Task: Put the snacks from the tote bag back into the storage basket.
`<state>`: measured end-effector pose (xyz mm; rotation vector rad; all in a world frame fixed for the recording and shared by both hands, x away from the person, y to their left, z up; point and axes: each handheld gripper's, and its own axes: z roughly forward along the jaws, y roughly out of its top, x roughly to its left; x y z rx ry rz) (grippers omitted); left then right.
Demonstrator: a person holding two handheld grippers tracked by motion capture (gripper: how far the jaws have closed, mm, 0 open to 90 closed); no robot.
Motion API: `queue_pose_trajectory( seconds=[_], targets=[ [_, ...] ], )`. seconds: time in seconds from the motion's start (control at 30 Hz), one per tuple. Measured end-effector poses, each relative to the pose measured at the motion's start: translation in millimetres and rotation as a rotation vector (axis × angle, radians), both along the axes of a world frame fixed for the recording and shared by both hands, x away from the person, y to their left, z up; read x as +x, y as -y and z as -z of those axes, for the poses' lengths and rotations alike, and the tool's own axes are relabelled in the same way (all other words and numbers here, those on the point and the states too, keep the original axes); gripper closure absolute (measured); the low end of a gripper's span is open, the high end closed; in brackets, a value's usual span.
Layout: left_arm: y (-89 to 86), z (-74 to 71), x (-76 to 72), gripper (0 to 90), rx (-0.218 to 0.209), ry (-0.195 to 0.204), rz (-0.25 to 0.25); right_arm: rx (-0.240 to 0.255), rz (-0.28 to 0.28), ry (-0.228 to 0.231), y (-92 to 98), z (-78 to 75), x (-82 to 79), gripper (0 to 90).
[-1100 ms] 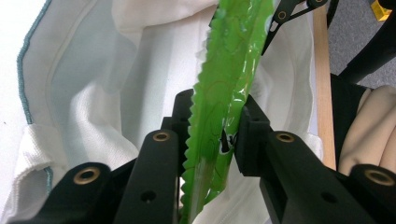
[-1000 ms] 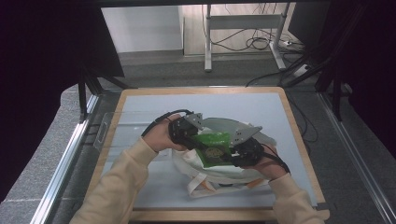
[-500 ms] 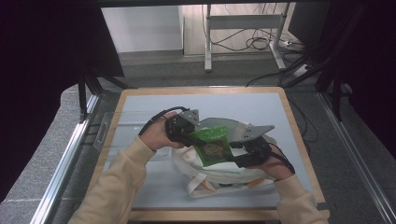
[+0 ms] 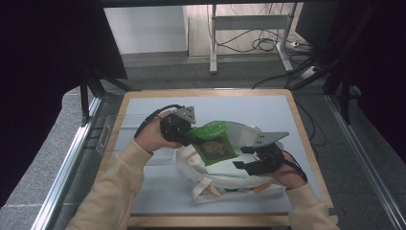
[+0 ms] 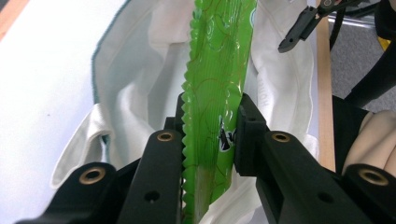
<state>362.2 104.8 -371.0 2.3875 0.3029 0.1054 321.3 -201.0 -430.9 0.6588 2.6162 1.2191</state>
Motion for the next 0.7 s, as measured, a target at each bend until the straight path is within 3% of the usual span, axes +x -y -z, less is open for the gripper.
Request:
queue_pose_trajectory(
  seconds=[0.7],
  targets=[
    [-25.3, -25.3, -2.6, 76.3, -0.072, 0.025, -0.042, -0.009, 0.006, -0.006, 0.3, 3.3, 1.3, 36.7]
  ],
)
